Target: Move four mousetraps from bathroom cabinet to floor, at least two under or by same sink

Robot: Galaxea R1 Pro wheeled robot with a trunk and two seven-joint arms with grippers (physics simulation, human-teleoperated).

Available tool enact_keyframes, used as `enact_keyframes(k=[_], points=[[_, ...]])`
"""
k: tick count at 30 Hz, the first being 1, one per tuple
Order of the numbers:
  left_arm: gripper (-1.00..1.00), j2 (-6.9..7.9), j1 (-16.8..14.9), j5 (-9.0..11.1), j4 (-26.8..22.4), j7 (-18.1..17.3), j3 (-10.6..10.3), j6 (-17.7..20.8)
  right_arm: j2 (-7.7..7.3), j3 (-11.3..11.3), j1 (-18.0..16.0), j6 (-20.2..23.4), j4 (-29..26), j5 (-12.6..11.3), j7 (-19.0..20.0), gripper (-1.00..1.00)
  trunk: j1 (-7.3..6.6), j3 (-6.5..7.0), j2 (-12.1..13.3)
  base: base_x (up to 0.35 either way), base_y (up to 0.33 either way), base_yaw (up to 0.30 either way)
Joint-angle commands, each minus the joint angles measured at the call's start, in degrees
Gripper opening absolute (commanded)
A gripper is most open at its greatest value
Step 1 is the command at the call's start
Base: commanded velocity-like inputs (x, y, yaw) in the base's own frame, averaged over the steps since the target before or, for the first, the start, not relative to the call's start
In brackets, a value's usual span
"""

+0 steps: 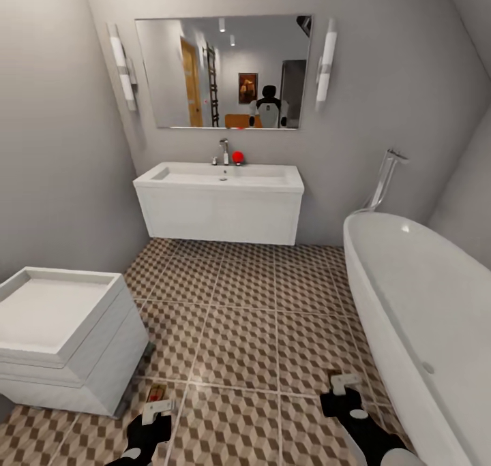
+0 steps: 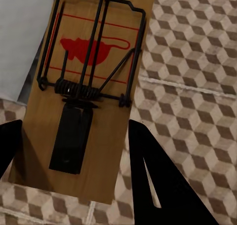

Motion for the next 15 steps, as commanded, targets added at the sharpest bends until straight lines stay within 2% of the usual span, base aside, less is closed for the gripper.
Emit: enact_keyframes(k=[1,15], points=[[-1.0,-0.03,-0.09,0.24,0.22,0.31,-0.49,-0.33,0.03,-0.44,-0.05,-0.25,0.09,0.58,-0.03,-1.0,0.02,-0.05,-0.03,0.18,0.0,0.004],[-1.0,-0.02,-0.09,0.24,0.22,0.31,-0.49,-0.33,0.02,-0.44,-0.05,-0.25,0.09,0.58,0.01,-1.0,0.02,-0.05,-0.03,0.188,0.0,-0.006]])
